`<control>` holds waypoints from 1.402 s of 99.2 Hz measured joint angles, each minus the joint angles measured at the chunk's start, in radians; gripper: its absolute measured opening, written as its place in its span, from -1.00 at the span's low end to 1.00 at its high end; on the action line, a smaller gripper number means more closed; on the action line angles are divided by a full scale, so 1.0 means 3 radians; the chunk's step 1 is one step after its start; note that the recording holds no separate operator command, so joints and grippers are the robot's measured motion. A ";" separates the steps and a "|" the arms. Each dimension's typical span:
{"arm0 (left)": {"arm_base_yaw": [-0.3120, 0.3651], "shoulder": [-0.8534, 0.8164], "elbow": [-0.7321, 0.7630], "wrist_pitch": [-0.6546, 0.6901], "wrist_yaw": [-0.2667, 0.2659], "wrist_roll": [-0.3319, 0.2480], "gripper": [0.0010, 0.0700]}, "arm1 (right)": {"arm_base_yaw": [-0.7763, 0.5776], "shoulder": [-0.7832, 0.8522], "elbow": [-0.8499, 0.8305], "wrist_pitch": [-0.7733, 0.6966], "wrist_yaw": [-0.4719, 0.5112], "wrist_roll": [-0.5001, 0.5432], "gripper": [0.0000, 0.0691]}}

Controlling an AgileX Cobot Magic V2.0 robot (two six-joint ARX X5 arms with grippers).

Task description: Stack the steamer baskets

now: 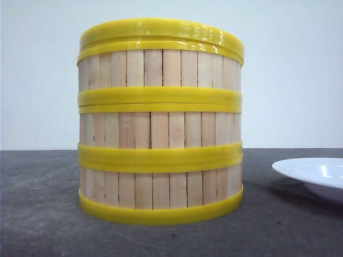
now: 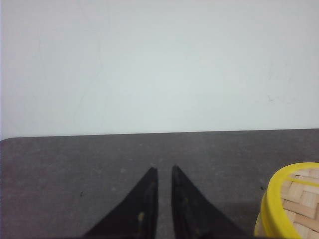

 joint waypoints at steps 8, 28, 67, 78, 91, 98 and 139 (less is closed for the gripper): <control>0.0000 0.0000 0.0000 0.0000 0.0000 0.0000 -0.94 | 0.0000 0.0000 0.0000 0.0000 0.0000 0.0000 -1.00; 0.0001 0.0000 0.0000 -0.0037 -0.0264 0.0220 -0.94 | 0.0000 0.0000 0.0000 0.0000 0.0000 0.0000 -1.00; 0.0533 -0.0584 -0.1026 0.0678 0.1034 0.0196 -0.94 | 0.0000 0.0000 0.0000 0.0000 0.0000 0.0000 -1.00; 0.0829 -0.1094 -0.1792 0.1180 0.1162 0.0014 -0.94 | 0.0000 0.0000 0.0000 -0.0001 0.0000 0.0000 -1.00; 0.1068 -0.1495 -0.2408 0.1452 0.1434 -0.0231 -0.94 | 0.0000 0.0000 0.0000 0.0000 0.0000 0.0000 -1.00; 0.1176 -0.1668 -0.2597 0.1353 0.1507 -0.0290 -0.94 | 0.0000 0.0000 0.0000 -0.0001 0.0000 0.0000 -1.00; 0.1301 -0.1761 -0.2753 0.1055 0.1459 -0.0411 -0.94 | 0.0000 0.0001 0.0000 0.0000 0.0000 0.0000 -1.00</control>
